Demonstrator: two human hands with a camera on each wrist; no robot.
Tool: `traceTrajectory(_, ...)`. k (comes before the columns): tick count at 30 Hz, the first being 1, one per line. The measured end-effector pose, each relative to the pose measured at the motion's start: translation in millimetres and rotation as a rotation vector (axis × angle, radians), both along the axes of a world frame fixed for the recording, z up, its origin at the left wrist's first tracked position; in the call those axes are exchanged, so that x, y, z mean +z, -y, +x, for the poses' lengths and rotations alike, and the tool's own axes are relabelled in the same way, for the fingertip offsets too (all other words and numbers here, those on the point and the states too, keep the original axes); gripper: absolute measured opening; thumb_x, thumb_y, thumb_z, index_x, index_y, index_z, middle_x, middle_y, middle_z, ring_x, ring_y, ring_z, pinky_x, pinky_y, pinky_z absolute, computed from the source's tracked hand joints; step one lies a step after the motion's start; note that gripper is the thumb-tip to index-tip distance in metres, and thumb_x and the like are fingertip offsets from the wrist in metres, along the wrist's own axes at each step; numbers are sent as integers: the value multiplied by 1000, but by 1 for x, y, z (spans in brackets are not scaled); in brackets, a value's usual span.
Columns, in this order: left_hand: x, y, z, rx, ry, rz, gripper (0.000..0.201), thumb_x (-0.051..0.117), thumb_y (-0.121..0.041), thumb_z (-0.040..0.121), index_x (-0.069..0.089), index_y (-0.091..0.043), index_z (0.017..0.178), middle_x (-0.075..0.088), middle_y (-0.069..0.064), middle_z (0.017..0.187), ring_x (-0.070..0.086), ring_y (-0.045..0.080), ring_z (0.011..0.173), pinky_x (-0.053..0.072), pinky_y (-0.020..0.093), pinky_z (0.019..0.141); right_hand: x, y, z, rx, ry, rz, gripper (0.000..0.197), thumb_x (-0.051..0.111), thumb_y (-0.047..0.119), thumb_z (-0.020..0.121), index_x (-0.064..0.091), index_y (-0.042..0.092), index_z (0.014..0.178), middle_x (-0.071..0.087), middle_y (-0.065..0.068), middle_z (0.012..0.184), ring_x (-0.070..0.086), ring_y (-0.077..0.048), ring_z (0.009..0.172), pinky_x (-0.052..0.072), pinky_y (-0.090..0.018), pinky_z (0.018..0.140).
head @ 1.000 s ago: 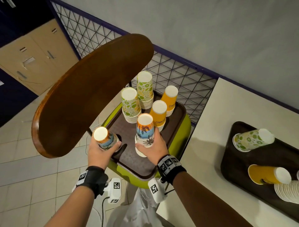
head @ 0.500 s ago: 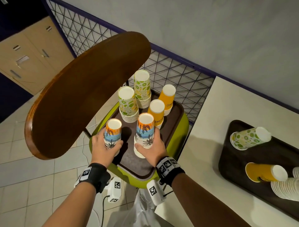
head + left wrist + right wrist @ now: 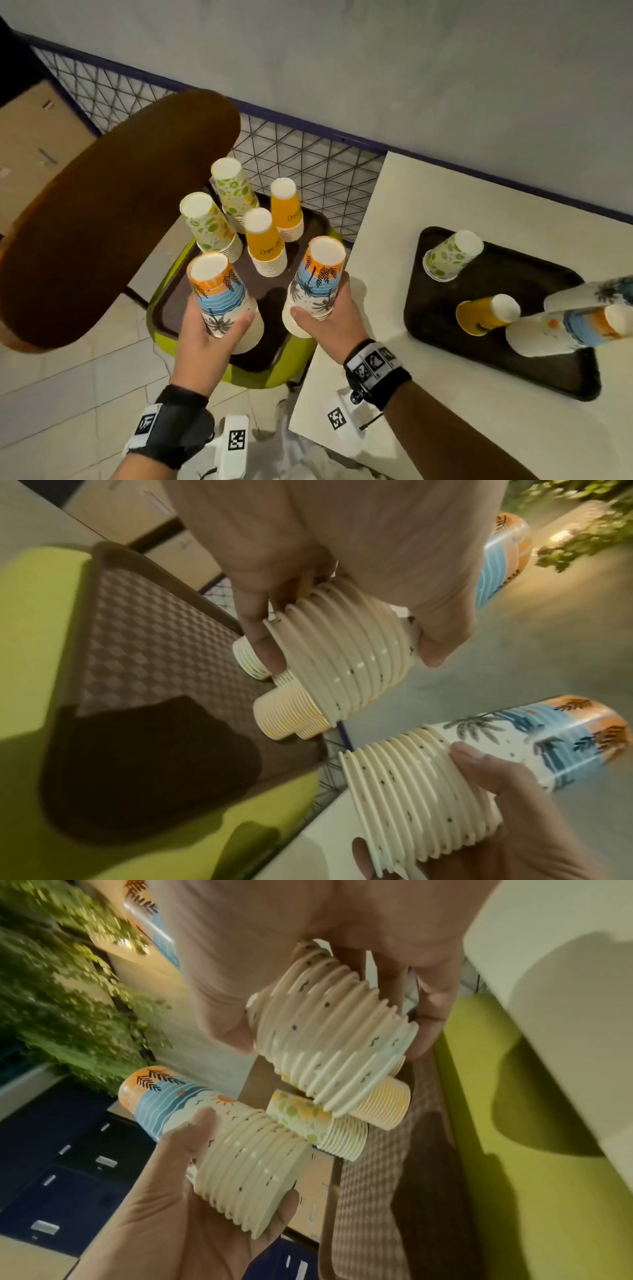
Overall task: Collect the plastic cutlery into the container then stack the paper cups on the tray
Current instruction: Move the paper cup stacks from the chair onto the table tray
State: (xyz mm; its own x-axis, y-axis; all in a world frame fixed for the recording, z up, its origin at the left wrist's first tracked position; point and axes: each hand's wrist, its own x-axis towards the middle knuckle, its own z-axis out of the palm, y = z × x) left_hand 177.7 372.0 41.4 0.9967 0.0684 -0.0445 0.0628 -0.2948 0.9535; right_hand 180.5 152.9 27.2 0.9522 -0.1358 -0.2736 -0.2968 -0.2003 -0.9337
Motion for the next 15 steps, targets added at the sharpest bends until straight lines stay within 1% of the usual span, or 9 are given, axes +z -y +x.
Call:
traceTrajectory(1,8,15,-5,-36,9,-7,57,78,-32,78,47,-56,120,61,-39,117,58,-15,111,43,16,92,5,14,-8,-24,14,11,82,89,30,68,36,52,127,59,31,121,59,12,113,47,-12,97)
traceTrajectory(2,16,30,-9,-75,23,-14,57,79,-34,78,47,-56,119,61,-39,117,58,-14,111,43,16,91,12,28,-16,-48,35,19,82,89,27,69,37,52,126,59,30,122,59,10,115,48,-16,99)
traceTrajectory(3,23,46,-14,-113,36,-24,57,81,-37,78,47,-57,120,63,-34,120,59,-11,113,44,18,92,19,44,-25,-73,63,23,81,89,23,70,37,53,123,59,29,121,59,11,114,48,-16,99)
traceTrajectory(5,34,79,-23,-184,55,-49,59,84,-45,77,48,-57,123,65,-20,124,62,0,116,48,26,96,34,77,-45,-130,114,23,78,89,14,72,39,50,120,59,30,119,59,16,110,46,-9,93)
traceTrajectory(6,40,98,-27,-214,65,-59,59,81,-48,74,48,-57,123,66,-17,125,63,3,116,49,29,97,42,94,-55,-158,141,22,76,88,12,73,40,48,120,60,28,118,60,16,108,46,-6,90)
traceTrajectory(8,54,140,-36,-274,98,-72,59,77,-49,72,49,-56,123,65,-21,124,63,1,116,50,26,98,58,130,-76,-216,188,11,76,88,14,73,41,44,124,64,24,119,62,12,110,47,-8,91)
traceTrajectory(10,68,184,-45,-344,120,-103,59,77,-48,73,51,-51,126,65,-21,126,62,0,118,50,23,99,75,168,-97,-271,232,1,79,88,15,73,41,34,133,65,19,122,63,5,114,50,-14,95)
traceTrajectory(13,80,254,-56,-449,123,-175,63,80,-42,74,52,-44,130,67,-14,128,64,7,120,52,29,101,102,232,-126,-335,289,-48,78,87,10,75,40,21,136,64,18,121,63,6,112,49,-10,92)
traceTrajectory(15,84,301,-62,-512,130,-182,68,84,-37,76,50,-28,135,67,-9,129,64,10,121,52,35,103,118,279,-143,-388,329,-87,75,86,12,76,40,17,136,65,17,121,64,7,110,48,-8,89)
